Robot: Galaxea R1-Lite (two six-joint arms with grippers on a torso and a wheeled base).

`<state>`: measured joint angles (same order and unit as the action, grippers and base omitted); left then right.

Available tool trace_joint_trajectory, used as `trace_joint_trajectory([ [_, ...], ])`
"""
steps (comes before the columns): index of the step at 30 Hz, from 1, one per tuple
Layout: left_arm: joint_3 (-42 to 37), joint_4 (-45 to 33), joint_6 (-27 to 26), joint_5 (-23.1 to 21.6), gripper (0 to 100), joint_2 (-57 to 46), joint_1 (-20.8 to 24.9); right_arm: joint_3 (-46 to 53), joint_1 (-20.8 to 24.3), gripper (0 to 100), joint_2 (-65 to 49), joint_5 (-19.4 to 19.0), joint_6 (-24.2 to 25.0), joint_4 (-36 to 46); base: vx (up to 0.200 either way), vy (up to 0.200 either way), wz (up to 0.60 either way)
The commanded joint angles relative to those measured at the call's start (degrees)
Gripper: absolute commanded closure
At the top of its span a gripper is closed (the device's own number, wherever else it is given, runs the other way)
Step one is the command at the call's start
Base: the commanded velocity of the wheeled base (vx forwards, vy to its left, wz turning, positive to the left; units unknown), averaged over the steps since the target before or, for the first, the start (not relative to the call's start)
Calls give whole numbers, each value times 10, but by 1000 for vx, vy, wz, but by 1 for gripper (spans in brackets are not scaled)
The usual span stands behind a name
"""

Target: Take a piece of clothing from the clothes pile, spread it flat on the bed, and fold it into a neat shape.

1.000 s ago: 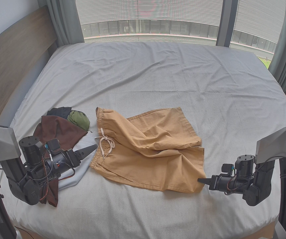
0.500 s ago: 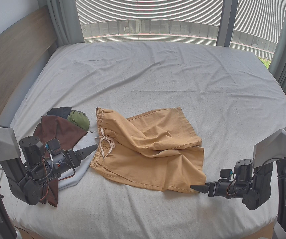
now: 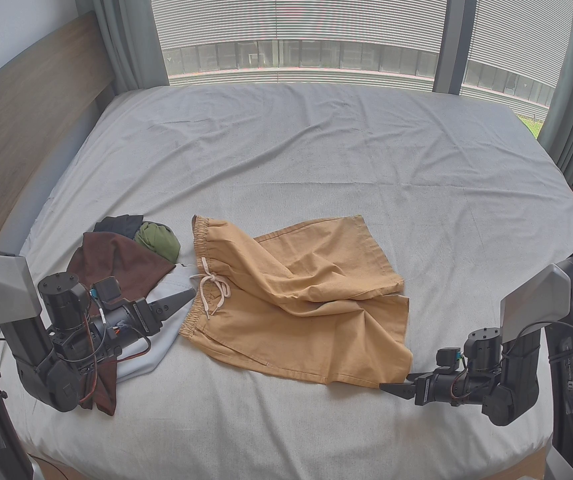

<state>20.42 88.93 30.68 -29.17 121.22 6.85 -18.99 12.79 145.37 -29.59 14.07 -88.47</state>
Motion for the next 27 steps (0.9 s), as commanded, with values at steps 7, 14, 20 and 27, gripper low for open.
trace_joint_trajectory([
  [7,1,0,0,0,0,1,-2,-4,11,100,5,-1,0,1,0,0,0],
  [14,-13,0,0,0,0,3,-5,7,10,100,-2,0,1,1,0,0,0],
  [20,-46,-2,-3,-2,0,19,-16,46,5,100,-39,-1,2,1,0,0,0],
  [27,-45,-2,-19,3,0,67,-19,66,2,100,-62,-1,2,1,0,0,0],
])
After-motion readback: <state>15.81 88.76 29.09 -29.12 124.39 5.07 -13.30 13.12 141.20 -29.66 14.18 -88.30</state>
